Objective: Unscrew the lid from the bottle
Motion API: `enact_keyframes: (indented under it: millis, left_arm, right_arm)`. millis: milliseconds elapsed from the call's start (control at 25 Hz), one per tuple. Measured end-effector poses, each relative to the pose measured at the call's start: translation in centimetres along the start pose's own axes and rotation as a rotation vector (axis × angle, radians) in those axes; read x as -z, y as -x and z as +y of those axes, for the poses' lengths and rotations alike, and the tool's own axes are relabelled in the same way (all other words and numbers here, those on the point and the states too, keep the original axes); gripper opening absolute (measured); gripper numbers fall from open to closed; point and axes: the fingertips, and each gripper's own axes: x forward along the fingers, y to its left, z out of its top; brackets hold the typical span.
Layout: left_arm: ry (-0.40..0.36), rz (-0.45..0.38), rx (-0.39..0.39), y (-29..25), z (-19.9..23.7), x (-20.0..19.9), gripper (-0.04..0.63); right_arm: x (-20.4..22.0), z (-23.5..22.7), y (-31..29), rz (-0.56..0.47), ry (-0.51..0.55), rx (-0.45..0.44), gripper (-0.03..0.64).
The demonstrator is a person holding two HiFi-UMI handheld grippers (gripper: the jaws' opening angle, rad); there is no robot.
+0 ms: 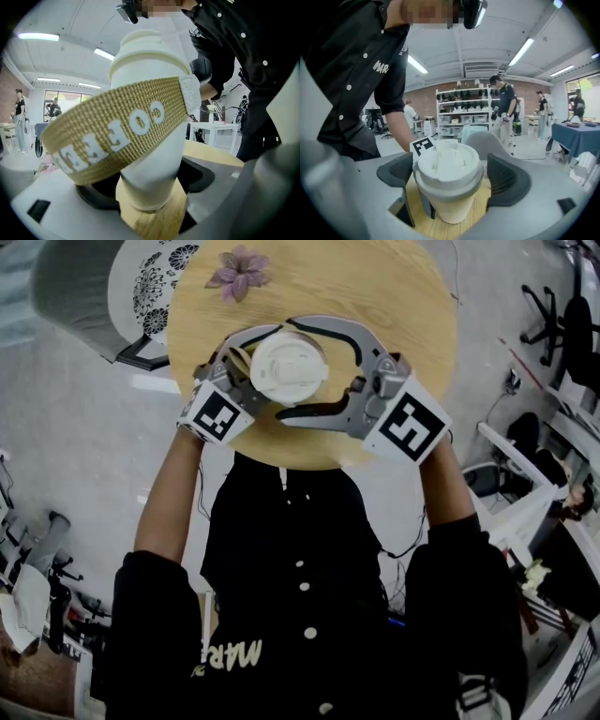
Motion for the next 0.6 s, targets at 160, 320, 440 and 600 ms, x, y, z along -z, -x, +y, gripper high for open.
enact_keyframes:
  millis: [160,320,440,600]
  left_arm:
    - [-0.001,-0.003,-0.001,0.0,0.0,0.0,0.357]
    - [0.0,-0.006,-0.004,0.0,0.0,0.0,0.357]
    - [0.002,-0.014,-0.009,-0.1,0.0,-0.1,0.357]
    - [0.007,-0.009,-0.009,-0.1,0.1,0.2,0.357]
  right_arm:
    - [-0.7,-0.7,0.6,-0.059,-0.112,0.273,0.5]
    - [-0.3,-1.3,0.3,-0.069,-0.178,0.467,0.5]
    - [0.1,-2.0,-0.1,-0.057,-0.175,0.535,0.483]
    - [-0.4,-1.7,-0.7,-0.065,-0.058,0.409,0.46]
